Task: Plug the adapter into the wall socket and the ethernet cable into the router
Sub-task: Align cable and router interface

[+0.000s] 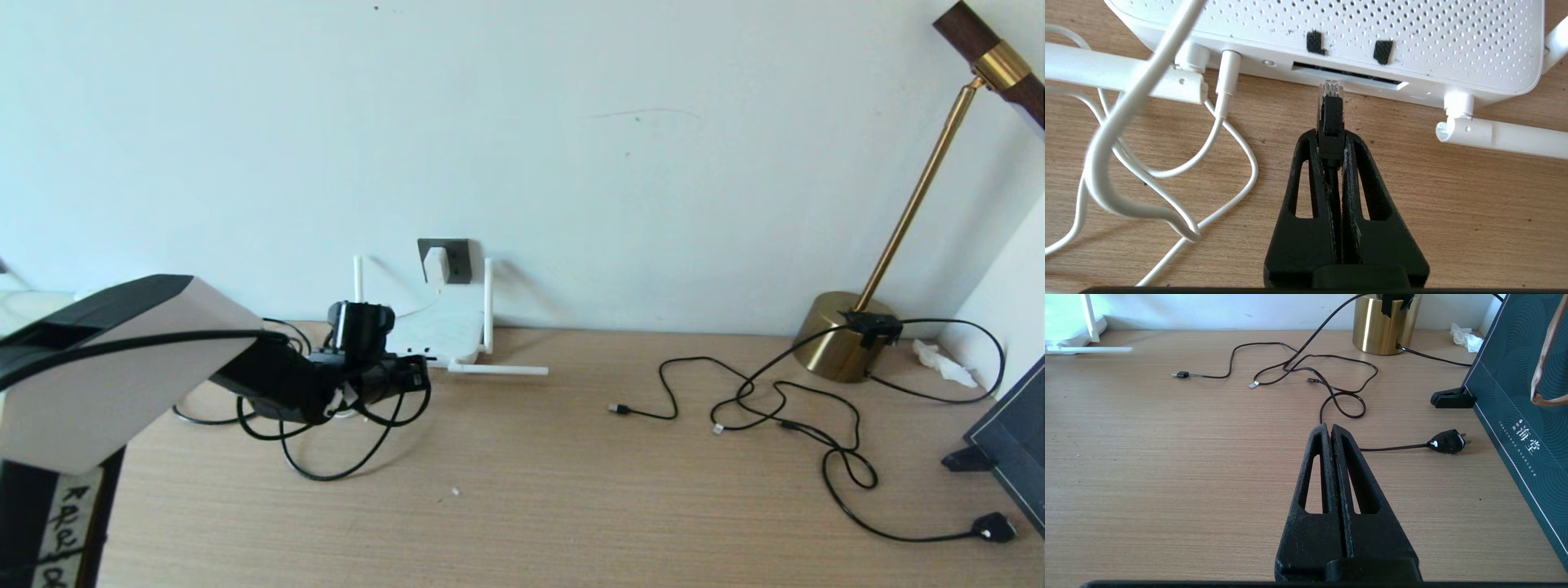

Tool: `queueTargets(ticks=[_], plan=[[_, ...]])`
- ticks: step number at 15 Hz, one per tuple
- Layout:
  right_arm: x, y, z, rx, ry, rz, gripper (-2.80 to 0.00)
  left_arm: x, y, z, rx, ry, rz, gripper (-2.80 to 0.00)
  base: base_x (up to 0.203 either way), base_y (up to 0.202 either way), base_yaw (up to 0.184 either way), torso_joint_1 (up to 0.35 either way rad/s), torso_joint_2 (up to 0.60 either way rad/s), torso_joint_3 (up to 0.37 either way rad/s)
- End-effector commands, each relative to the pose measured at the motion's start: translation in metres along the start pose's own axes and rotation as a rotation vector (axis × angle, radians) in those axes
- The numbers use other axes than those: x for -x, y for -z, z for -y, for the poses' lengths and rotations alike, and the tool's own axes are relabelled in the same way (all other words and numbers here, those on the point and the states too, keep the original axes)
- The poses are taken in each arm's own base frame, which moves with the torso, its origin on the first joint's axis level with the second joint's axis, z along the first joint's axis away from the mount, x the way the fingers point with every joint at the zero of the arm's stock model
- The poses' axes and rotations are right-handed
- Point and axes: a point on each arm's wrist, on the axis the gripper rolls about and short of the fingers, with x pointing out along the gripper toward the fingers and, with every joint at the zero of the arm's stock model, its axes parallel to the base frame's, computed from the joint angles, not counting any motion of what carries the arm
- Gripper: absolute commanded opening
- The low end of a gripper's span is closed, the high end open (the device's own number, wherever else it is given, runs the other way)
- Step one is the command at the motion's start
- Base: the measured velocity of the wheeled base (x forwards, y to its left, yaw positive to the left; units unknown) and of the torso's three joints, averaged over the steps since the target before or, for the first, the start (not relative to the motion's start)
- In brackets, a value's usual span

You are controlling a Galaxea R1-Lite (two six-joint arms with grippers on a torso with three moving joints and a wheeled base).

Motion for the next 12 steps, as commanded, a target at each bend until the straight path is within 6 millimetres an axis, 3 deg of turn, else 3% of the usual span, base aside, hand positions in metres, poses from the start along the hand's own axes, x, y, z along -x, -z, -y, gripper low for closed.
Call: queueTargets(ticks=[1, 12], plan=[[0.0000, 0.0000, 0.0000, 0.000, 0.001, 0.001, -2.80, -0.0027, -0.0004, -0.0025, 0.006, -0.005, 0.003, -2.80, 0.000, 0.000, 0.000, 0.000, 0.00, 0.000], [0.0000, 0.0000, 0.0000, 0.000, 0.001, 0.001, -2.80, -0.0061, -0.0004, -0.0025, 0.007, -0.004, 0.005, -2.80, 0.000, 0.000, 0.000, 0.000, 0.00, 0.000]])
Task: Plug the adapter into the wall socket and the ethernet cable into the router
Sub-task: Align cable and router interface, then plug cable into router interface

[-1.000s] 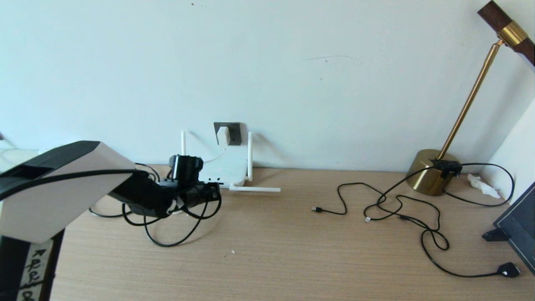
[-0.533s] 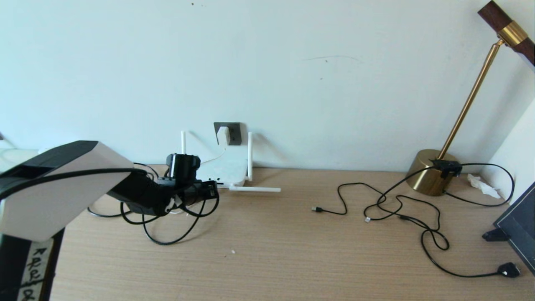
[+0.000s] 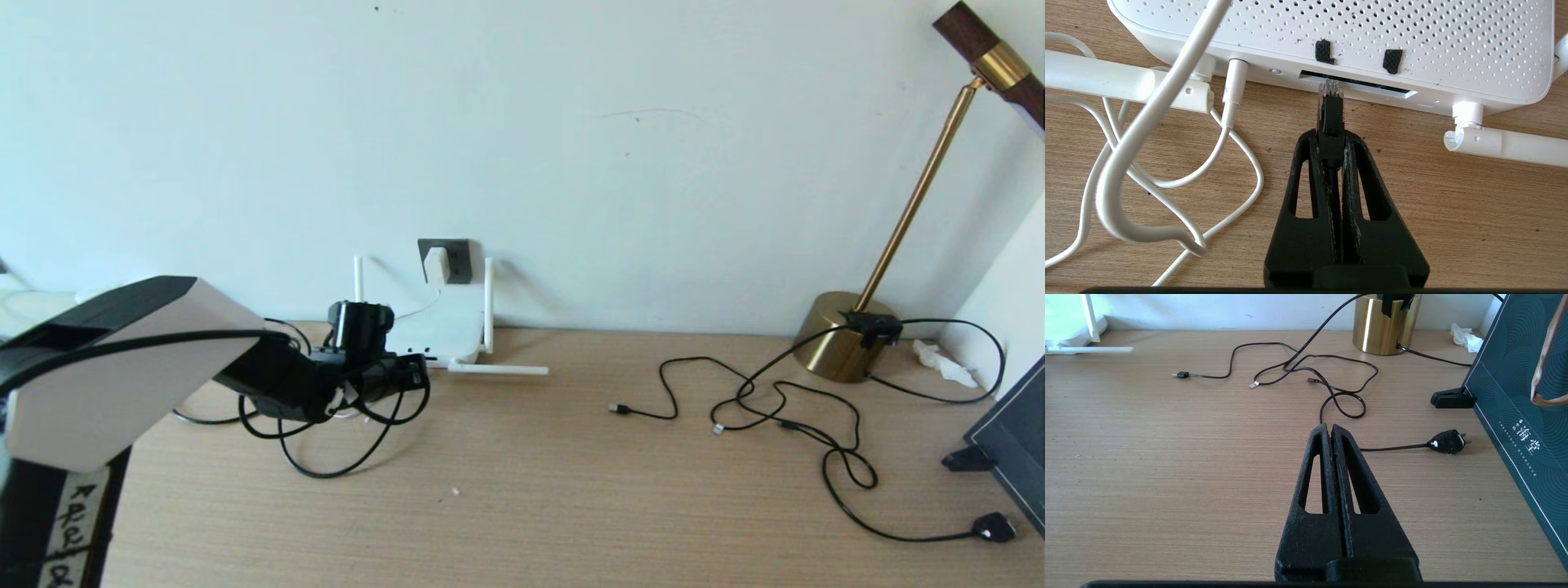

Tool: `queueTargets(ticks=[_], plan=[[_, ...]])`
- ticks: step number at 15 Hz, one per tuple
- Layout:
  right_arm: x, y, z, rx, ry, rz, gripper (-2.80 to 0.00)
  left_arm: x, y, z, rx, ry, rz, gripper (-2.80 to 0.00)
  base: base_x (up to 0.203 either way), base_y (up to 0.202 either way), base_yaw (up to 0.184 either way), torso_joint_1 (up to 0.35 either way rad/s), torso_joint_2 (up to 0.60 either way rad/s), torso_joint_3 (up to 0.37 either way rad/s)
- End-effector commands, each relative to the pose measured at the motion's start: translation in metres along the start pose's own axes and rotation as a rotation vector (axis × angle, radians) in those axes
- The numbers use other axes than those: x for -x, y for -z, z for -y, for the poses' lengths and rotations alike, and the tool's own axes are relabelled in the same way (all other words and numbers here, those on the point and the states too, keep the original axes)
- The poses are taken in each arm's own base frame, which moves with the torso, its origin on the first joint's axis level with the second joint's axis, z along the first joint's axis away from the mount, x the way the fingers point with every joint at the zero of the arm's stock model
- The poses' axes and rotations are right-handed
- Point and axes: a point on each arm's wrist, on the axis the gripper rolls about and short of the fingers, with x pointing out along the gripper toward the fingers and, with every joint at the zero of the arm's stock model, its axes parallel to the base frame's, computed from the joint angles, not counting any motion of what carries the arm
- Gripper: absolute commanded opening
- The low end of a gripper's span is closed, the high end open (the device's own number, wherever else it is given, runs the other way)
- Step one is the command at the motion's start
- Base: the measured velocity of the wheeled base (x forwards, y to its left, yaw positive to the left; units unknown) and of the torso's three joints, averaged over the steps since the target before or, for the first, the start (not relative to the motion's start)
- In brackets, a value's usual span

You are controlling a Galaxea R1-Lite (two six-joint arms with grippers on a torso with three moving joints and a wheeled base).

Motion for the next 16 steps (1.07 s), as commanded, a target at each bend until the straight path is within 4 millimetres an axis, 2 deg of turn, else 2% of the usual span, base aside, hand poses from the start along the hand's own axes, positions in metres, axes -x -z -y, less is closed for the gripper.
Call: queueTargets(ticks=[1, 16], plan=[[0.0000, 0.0000, 0.0000, 0.000, 0.000, 0.001, -2.80, -0.0013, 0.0010, -0.0001, 0.002, -0.001, 0.000, -2.80, 0.000, 0.000, 0.000, 0.000, 0.00, 0.000], [0.0000, 0.0000, 0.0000, 0.000, 0.000, 0.001, -2.80, -0.0048, 0.0002, -0.0031, 0.004, -0.007, 0.002, -2.80, 0.000, 0.000, 0.000, 0.000, 0.00, 0.000]])
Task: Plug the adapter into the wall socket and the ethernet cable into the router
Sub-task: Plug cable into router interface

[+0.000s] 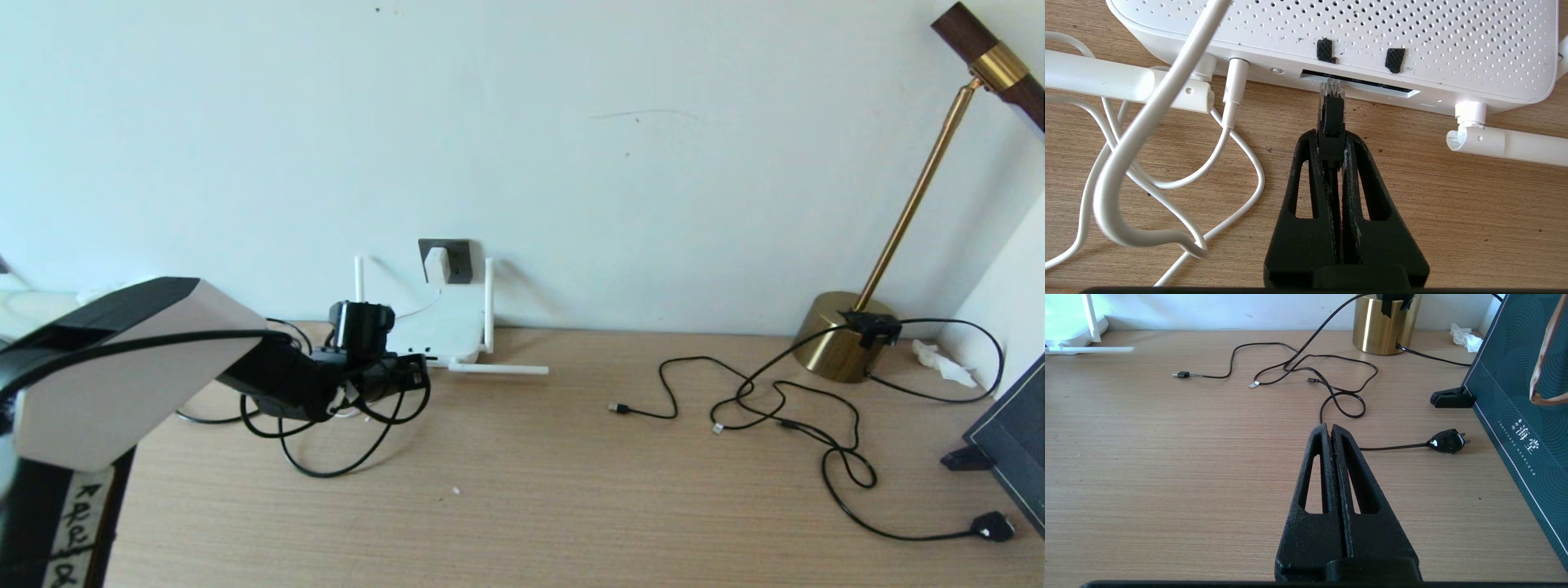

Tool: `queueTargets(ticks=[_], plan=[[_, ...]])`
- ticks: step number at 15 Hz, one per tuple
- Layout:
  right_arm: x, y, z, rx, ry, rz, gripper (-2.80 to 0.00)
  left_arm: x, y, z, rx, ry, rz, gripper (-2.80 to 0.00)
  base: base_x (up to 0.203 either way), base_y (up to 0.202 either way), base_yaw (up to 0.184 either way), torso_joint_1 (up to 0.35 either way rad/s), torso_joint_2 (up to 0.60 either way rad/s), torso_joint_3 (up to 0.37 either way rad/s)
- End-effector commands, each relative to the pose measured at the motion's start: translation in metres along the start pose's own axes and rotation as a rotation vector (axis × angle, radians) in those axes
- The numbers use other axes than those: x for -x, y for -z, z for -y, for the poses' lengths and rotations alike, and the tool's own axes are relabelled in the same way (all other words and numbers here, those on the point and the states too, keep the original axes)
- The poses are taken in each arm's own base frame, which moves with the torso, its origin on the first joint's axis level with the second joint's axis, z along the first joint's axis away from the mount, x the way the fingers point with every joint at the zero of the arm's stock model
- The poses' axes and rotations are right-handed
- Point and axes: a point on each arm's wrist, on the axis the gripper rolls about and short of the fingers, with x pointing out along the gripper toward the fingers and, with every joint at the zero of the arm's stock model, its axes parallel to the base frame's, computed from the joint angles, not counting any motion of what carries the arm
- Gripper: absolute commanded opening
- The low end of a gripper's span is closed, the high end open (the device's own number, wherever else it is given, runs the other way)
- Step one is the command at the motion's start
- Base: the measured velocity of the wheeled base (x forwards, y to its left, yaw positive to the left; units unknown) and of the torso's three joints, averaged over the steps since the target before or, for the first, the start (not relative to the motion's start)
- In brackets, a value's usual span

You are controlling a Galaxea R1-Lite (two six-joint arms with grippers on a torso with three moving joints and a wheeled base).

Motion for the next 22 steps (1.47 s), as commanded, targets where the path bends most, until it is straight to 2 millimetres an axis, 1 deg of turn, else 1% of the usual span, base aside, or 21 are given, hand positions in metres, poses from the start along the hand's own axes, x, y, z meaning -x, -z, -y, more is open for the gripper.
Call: queueTargets(ticks=[1, 22], plan=[[0.0000, 0.0000, 0.0000, 0.000, 0.000, 0.001, -2.80, -0.0005, 0.0007, -0.0008, 0.002, -0.003, 0.001, -2.80, 0.000, 0.000, 0.000, 0.000, 0.00, 0.000], [0.0000, 0.0000, 0.0000, 0.000, -0.001, 0.001, -2.80, 0.0030, -0.0016, -0.0005, 0.001, -0.003, 0.006, -2.80, 0.000, 0.000, 0.000, 0.000, 0.00, 0.000]])
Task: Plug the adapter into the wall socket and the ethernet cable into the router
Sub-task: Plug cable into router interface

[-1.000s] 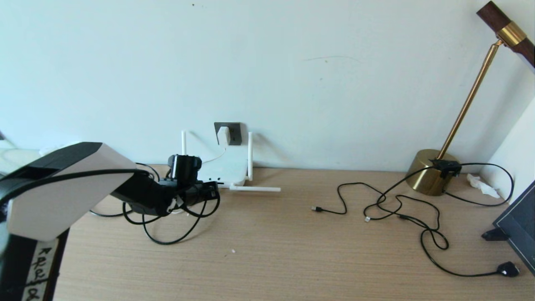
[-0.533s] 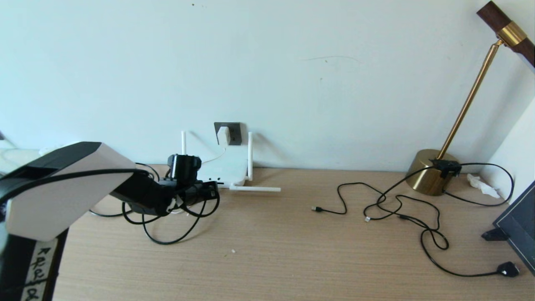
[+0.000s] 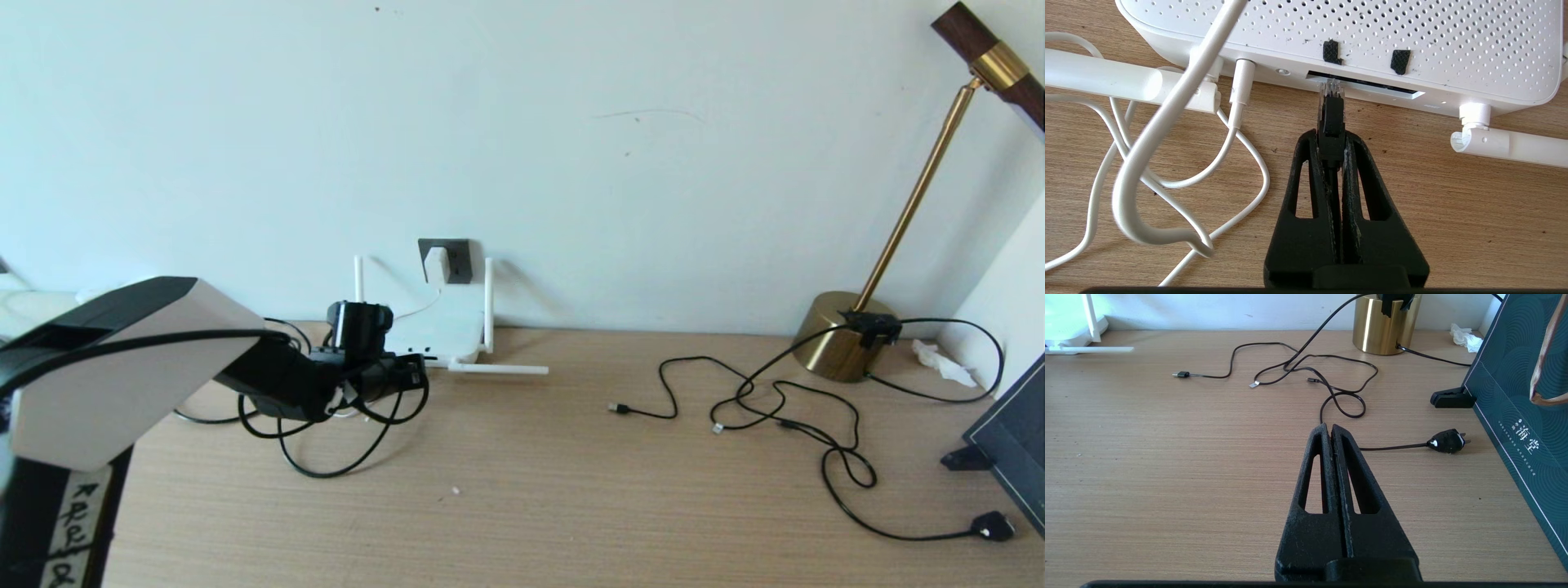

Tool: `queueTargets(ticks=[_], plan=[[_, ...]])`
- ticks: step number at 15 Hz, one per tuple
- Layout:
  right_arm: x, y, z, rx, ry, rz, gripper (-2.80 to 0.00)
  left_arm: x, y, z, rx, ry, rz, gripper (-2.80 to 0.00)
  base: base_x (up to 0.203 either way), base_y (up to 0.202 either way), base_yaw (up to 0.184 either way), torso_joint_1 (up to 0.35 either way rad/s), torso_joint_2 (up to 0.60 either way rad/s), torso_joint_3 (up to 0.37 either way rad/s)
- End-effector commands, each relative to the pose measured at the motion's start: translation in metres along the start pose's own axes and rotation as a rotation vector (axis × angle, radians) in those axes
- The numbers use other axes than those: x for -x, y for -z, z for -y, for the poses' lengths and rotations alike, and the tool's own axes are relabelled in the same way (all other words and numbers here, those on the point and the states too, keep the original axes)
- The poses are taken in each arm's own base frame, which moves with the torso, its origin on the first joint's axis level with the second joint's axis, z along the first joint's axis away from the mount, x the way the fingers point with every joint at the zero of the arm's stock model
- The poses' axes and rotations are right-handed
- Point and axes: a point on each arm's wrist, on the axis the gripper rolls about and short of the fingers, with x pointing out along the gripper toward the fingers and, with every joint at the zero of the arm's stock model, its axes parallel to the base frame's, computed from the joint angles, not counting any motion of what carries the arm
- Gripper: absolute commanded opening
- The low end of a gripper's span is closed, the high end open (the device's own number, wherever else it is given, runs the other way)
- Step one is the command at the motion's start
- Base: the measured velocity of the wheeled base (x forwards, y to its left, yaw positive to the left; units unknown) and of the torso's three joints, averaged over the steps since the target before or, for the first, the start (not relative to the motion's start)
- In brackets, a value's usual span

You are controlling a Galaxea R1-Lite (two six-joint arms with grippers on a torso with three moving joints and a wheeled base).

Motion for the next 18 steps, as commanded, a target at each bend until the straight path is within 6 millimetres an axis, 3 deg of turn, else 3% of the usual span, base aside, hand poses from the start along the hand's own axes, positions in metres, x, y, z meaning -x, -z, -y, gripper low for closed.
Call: queueTargets(ticks=[1, 18], plan=[[0.0000, 0.0000, 0.0000, 0.000, 0.000, 0.001, -2.80, 0.0010, -0.0014, 0.0006, 0.002, 0.002, 0.006, -2.80, 0.000, 0.000, 0.000, 0.000, 0.00, 0.000], [0.0000, 0.0000, 0.0000, 0.000, 0.000, 0.001, -2.80, 0.0036, -0.0040, 0.0009, 0.001, 0.000, 0.013, -2.80, 0.000, 0.000, 0.000, 0.000, 0.00, 0.000]])
